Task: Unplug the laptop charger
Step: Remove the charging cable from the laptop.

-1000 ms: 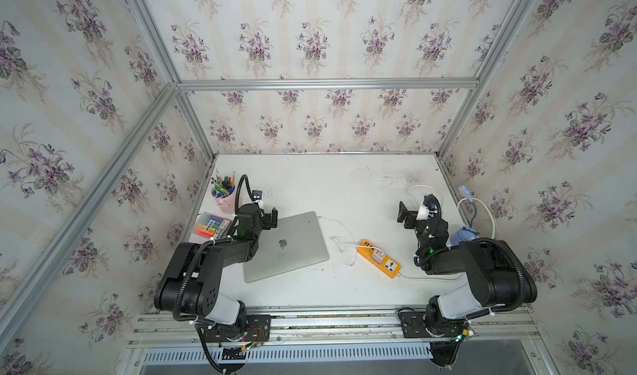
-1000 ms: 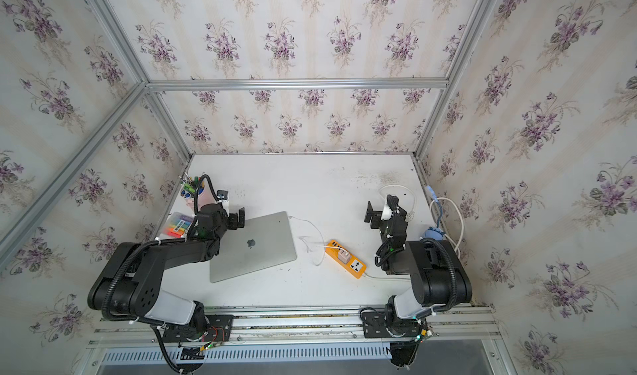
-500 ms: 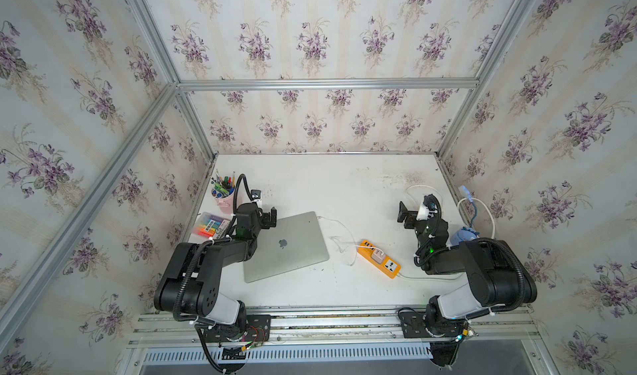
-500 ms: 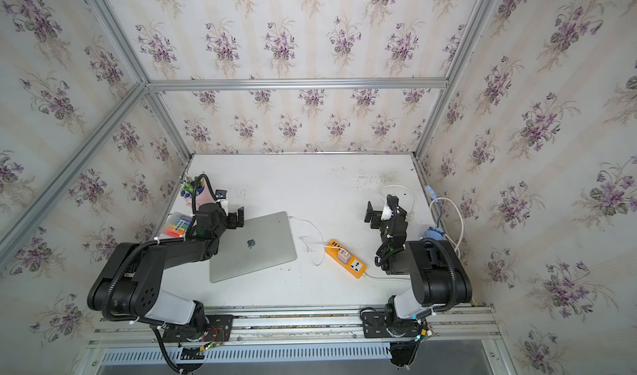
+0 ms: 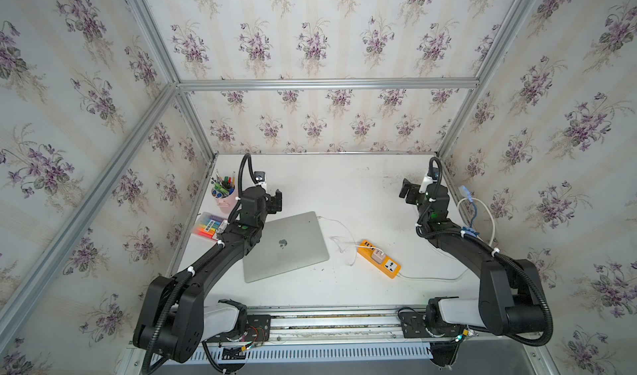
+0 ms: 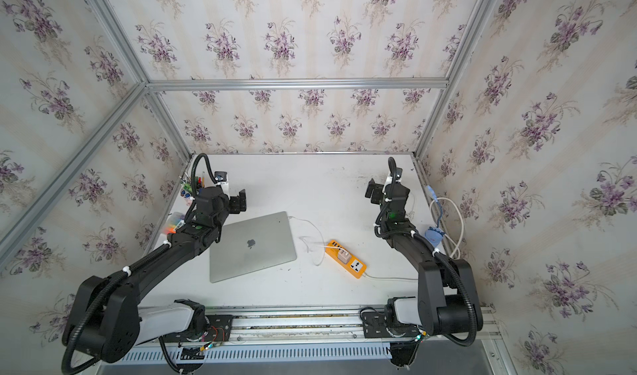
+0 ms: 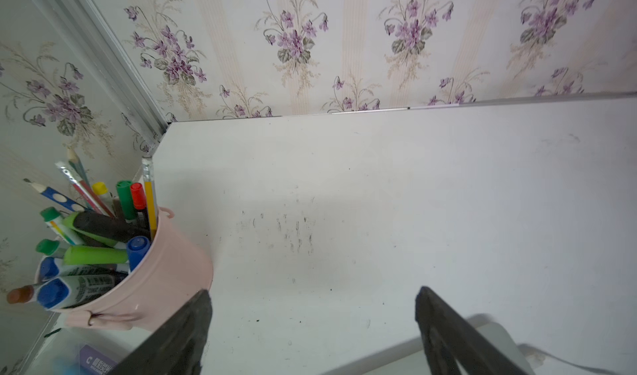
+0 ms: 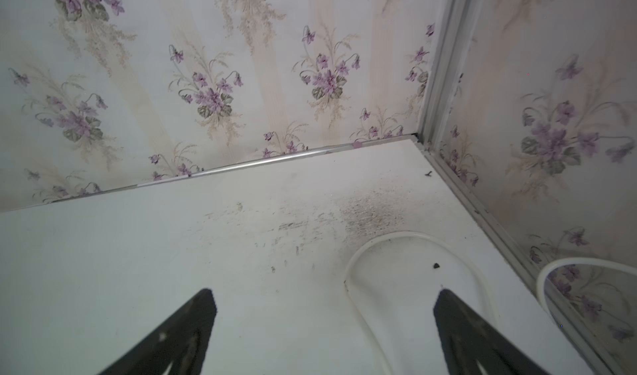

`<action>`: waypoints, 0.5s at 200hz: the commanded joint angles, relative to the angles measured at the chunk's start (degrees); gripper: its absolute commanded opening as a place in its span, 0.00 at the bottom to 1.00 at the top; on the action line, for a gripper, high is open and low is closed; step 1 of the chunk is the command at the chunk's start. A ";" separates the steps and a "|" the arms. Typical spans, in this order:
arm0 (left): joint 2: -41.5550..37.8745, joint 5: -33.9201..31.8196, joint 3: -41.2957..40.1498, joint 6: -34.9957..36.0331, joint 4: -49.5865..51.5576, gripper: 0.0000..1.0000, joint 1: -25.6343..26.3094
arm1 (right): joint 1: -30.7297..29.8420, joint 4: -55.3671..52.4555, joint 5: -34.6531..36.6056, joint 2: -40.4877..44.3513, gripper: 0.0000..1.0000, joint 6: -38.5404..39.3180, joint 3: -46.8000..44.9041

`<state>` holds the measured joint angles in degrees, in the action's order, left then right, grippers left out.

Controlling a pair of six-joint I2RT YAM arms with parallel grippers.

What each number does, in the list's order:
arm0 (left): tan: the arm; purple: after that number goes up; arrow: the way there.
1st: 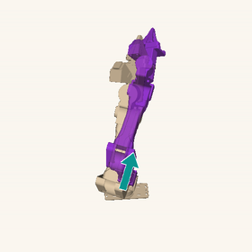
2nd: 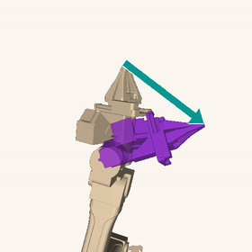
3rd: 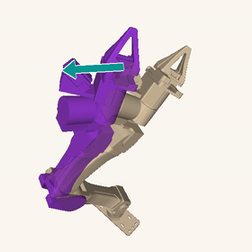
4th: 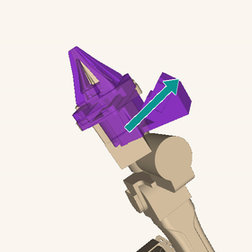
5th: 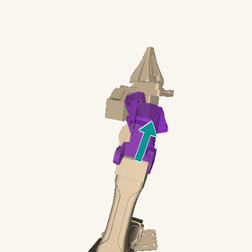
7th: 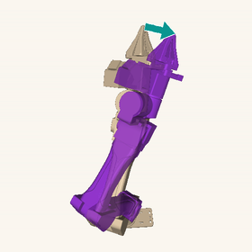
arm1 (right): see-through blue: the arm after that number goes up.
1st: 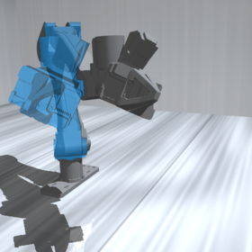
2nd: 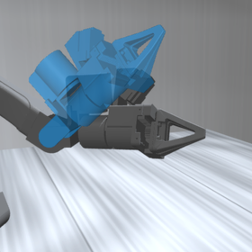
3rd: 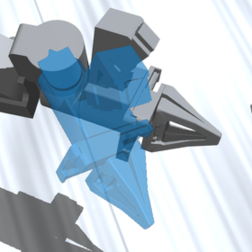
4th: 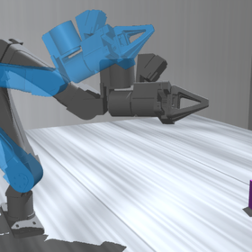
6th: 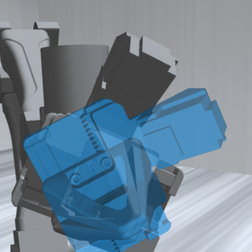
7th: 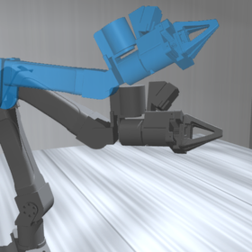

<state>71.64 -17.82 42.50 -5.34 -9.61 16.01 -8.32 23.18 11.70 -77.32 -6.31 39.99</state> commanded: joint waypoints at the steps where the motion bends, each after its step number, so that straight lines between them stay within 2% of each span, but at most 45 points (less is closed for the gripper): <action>1: 1.06 2.33 3.55 -10.06 14.36 0.82 2.23 | -5.88 -17.88 2.69 0.20 0.99 -2.55 2.74; 22: 4.18 7.29 7.20 -14.60 22.12 0.77 5.55 | -14.38 -19.10 3.05 0.63 0.95 -3.35 3.87; 36: 5.21 10.60 7.45 -17.04 24.87 0.77 6.54 | -18.11 -19.14 -1.90 -0.05 0.89 -3.88 5.33; 58: 5.87 20.19 5.57 -20.08 22.96 0.76 6.74 | -21.04 -17.40 -10.27 -3.27 0.78 -5.03 8.11; 72: 6.83 22.70 5.36 -21.49 22.26 0.76 7.39 | -22.04 -16.30 -14.60 -6.75 0.69 -4.43 10.53; 78: 7.39 23.59 5.60 -21.82 22.26 0.76 7.54 | -22.09 -16.29 -15.28 -8.75 0.64 -3.77 11.86; 87: 8.10 25.25 5.80 -22.64 22.10 0.76 7.49 | -25.37 -16.93 -15.90 -11.78 0.57 -1.76 14.24; 100: 8.99 26.53 6.14 -23.75 22.01 0.76 7.49 | -27.64 -19.19 -15.01 -16.41 0.52 2.24 18.30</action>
<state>79.53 2.66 48.10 -24.75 12.23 23.62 -32.53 5.93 1.02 -87.96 -9.06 53.32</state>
